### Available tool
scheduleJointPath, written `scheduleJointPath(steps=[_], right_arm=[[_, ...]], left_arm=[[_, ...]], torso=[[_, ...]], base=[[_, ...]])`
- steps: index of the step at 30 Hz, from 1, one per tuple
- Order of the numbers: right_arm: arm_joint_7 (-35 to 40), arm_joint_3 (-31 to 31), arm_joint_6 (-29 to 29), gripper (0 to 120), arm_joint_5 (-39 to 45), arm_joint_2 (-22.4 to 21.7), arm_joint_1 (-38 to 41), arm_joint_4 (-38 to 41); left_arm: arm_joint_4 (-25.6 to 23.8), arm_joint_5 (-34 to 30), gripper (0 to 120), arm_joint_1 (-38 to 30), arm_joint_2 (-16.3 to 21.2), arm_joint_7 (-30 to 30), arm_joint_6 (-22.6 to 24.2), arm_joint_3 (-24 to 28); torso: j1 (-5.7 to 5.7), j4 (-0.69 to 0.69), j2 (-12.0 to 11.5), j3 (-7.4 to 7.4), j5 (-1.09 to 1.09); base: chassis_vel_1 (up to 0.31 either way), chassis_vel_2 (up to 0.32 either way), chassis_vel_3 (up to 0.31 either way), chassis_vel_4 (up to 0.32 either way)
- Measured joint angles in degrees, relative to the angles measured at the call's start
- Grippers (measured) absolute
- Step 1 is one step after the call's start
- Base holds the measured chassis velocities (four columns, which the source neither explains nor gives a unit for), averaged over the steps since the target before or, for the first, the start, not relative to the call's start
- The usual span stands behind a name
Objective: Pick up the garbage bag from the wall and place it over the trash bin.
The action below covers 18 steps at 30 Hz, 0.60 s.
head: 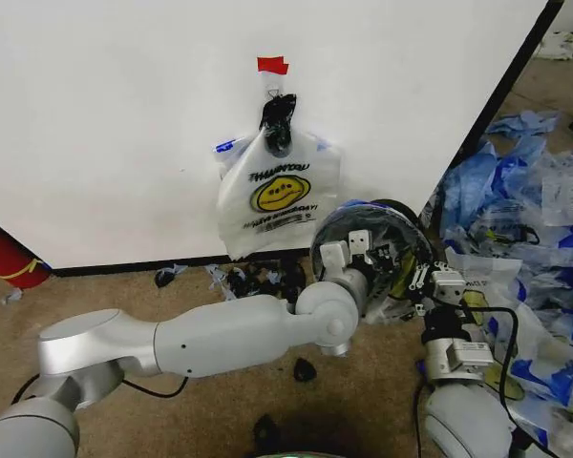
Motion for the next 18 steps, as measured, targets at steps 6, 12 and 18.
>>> scheduleJointPath(steps=[6, 12, 18], right_arm=[[-0.1, 0.0, 0.0, 0, -0.2, 0.2, -0.4, 0.7], [-0.2, -0.1, 0.0, 0, -0.4, 0.6, -0.3, 0.7], [-0.3, -0.4, 0.2, 0, -0.8, 0.5, -0.5, 0.6]], left_arm=[[3.0, 0.8, 0, -0.9, -1.8, -0.2, 0.1, 0.3], [6.0, 0.8, 0, -2.1, -4.4, -1.5, 0.5, 1.1], [7.5, 1.2, 0, -3.0, -5.9, -2.1, 0.6, 1.7]], torso=[[0.0, 0.0, 0.0, 0.0, 0.0], [0.0, 0.0, 0.0, 0.0, 0.0], [0.0, 0.0, 0.0, 0.0, 0.0]], base=[[0.0, 0.0, 0.0, 0.0], [0.0, 0.0, 0.0, 0.0], [0.0, 0.0, 0.0, 0.0]])
